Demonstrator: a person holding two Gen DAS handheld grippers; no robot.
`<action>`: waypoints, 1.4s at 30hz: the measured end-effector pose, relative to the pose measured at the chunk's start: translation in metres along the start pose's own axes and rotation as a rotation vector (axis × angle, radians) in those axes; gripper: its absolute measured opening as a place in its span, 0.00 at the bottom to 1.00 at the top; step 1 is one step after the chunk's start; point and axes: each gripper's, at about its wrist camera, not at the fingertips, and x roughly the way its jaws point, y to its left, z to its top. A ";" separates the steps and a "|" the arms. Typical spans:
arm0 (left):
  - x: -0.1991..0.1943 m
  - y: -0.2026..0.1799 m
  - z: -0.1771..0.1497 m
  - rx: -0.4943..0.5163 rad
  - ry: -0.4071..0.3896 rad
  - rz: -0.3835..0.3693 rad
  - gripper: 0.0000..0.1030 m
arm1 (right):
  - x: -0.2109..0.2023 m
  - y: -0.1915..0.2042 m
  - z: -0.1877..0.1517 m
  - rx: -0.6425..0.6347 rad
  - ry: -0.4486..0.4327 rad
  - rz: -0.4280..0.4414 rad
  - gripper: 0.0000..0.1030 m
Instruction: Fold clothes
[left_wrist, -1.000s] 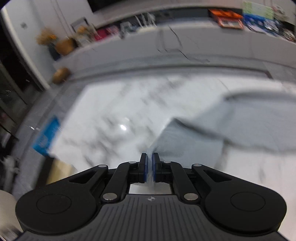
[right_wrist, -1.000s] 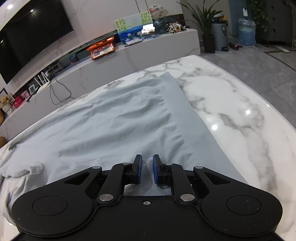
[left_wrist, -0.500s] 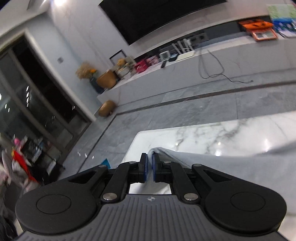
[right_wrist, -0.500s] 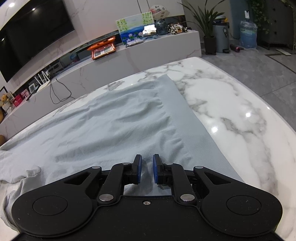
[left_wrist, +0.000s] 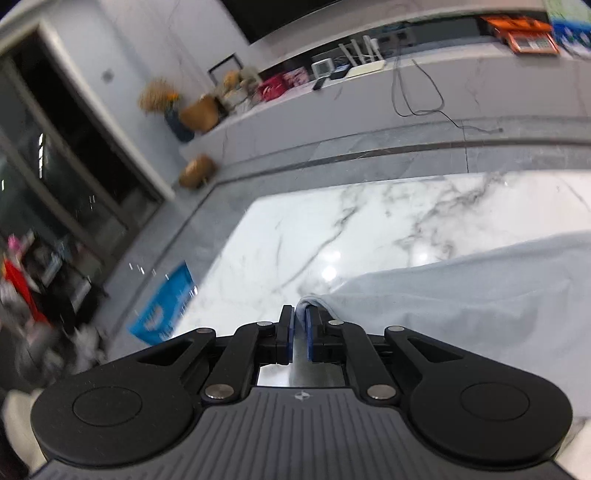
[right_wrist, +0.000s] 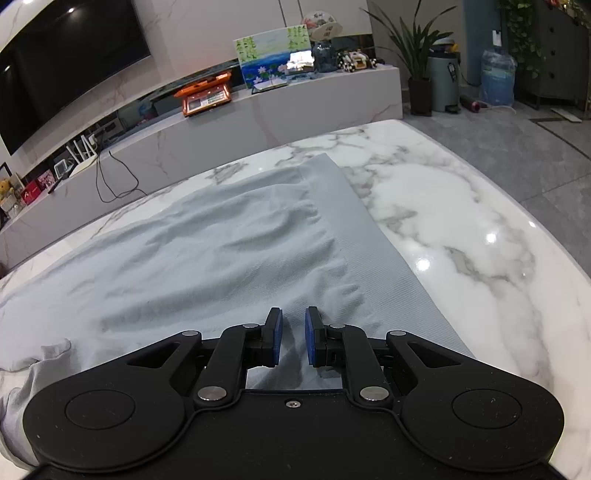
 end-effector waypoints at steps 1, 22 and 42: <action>-0.006 0.003 0.000 -0.016 -0.032 -0.032 0.05 | 0.000 0.000 -0.001 0.000 0.000 0.001 0.12; -0.050 -0.026 -0.013 -0.102 -0.045 -0.274 0.18 | 0.000 0.004 0.000 0.021 0.014 0.009 0.12; -0.002 0.016 -0.004 -0.292 0.023 -0.345 0.06 | 0.003 0.013 0.000 -0.033 0.015 -0.002 0.21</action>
